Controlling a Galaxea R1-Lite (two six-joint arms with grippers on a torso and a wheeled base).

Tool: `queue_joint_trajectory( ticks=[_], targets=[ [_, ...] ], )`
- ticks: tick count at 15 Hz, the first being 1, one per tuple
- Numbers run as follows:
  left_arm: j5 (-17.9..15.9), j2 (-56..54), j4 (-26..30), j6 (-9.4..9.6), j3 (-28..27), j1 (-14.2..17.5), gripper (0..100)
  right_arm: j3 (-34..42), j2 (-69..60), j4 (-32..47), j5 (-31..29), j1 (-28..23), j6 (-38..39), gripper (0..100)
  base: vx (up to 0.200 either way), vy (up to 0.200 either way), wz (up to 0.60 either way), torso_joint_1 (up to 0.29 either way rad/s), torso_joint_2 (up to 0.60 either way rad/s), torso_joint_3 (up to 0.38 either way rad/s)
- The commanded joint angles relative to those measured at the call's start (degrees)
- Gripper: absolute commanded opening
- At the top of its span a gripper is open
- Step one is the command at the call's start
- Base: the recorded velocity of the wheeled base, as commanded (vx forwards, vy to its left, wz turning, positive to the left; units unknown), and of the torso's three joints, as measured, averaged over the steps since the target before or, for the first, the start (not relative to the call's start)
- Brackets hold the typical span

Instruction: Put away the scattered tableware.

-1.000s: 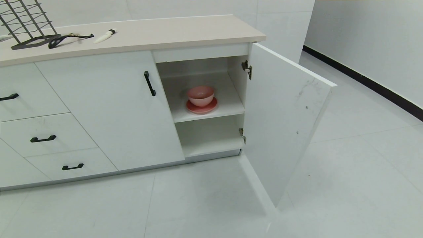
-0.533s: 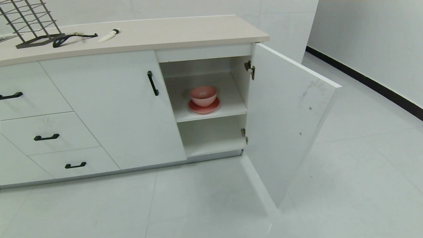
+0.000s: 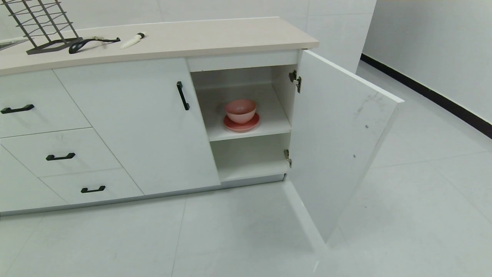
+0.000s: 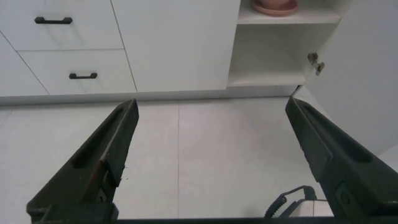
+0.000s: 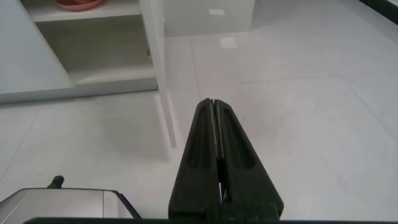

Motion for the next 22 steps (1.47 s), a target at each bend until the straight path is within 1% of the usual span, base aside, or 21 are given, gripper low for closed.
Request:
queue_joint_trajectory(
  ticks=[1, 3, 5, 6, 7, 8, 9, 10, 11, 12, 13, 15, 16, 19, 21, 22],
  targets=[
    [0.02, 0.07, -0.06, -0.04, 0.02, 0.01, 100, -0.18, 0.70, -7.90, 0.19, -0.11, -0.45, 0, 0.000, 0.000, 0.00, 0.000, 0.00, 0.000],
    [0.02, 0.07, -0.06, 0.04, 0.02, 0.01, 100, -3.08, 8.61, -10.28, 1.78, 0.60, -1.16, 0, 0.000, 0.000, 0.00, 0.000, 0.00, 0.000],
    [0.02, 0.07, -0.06, 0.04, 0.02, 0.01, 100, -6.94, 15.91, -12.56, 3.01, 3.06, -2.12, 0, 0.000, 0.000, 0.00, 0.000, 0.00, 0.000],
    [0.02, 0.07, 0.03, 0.04, 0.02, 0.01, 100, -9.32, 25.75, -21.35, 3.10, 4.99, -3.26, 0, 0.000, 0.000, 0.00, 0.000, 0.00, 0.000],
    [0.02, 0.07, 0.03, 0.04, 0.02, 0.01, 100, -9.84, 34.10, -30.75, 3.18, 5.87, -3.44, 0, 0.000, 0.000, 0.00, 0.000, 0.00, 0.000],
    [0.02, 0.07, -0.06, 0.04, 0.02, 0.01, 100, -9.84, 41.40, -38.49, 3.36, 6.05, -3.44, 0, 0.000, 0.000, 0.00, 0.000, 0.00, 0.000],
    [0.02, 0.07, 0.03, 0.04, 0.02, 0.01, 100, -9.67, 50.01, -46.57, 4.50, 6.05, -3.79, 0, 0.000, -0.200, 0.00, 0.007, 0.00, -0.002],
    [0.02, 0.07, 0.03, 0.04, 0.02, 0.01, 100, -9.67, 57.66, -53.17, 5.56, 5.96, -4.41, 0, 0.000, -0.200, 0.00, 0.002, 0.00, -0.002],
    [0.02, 0.07, 0.03, 0.04, 0.02, 0.01, 100, -9.84, 62.75, -57.30, 6.61, 5.70, -4.67, 0, 0.000, -0.200, 0.00, 0.002, 0.00, 0.002],
    [0.02, 0.07, 0.03, 0.04, 0.02, 0.01, 100, -10.37, 65.83, -58.70, 8.02, 5.43, -4.93, 0, 0.000, -0.200, 0.00, 0.007, 0.00, -0.002],
    [0.02, 0.07, 0.03, 0.04, 0.02, 0.01, 100, -12.92, 69.70, -59.14, 9.69, 4.11, -6.08, 0, 0.000, -0.200, 0.00, 0.002, 0.00, 0.012],
    [0.02, 0.07, 0.03, 0.04, 0.02, 0.01, 100, -17.75, 74.62, -60.81, 10.74, 3.76, -6.69, 0, 0.000, -0.200, 0.00, 0.010, 0.01, 0.002],
    [0.02, 0.07, -0.06, 0.04, 0.02, 0.01, 100, -20.21, 77.26, -60.99, 11.62, 3.50, -6.78, 0, 0.000, 0.000, 0.00, 0.000, 0.00, 0.000],
    [0.02, 0.07, -0.06, 0.04, 0.02, 0.01, 100, -24.52, 82.27, -61.52, 12.68, 3.50, -6.87, 0, 0.000, 0.000, 0.00, 0.000, 0.00, 0.000],
    [0.02, 0.07, 0.03, 0.04, 0.02, 0.01, 100, -27.42, 86.48, -64.15, 16.19, 3.50, -7.84, 0, 0.000, 0.000, 0.00, 0.000, 0.00, 0.000],
    [0.02, 0.07, 0.03, 0.04, 0.02, 0.01, 100, -28.56, 89.21, -66.61, 20.94, 3.50, -9.42, 0, 0.000, 0.000, 0.00, 0.000, 0.00, 0.000]
  ],
)
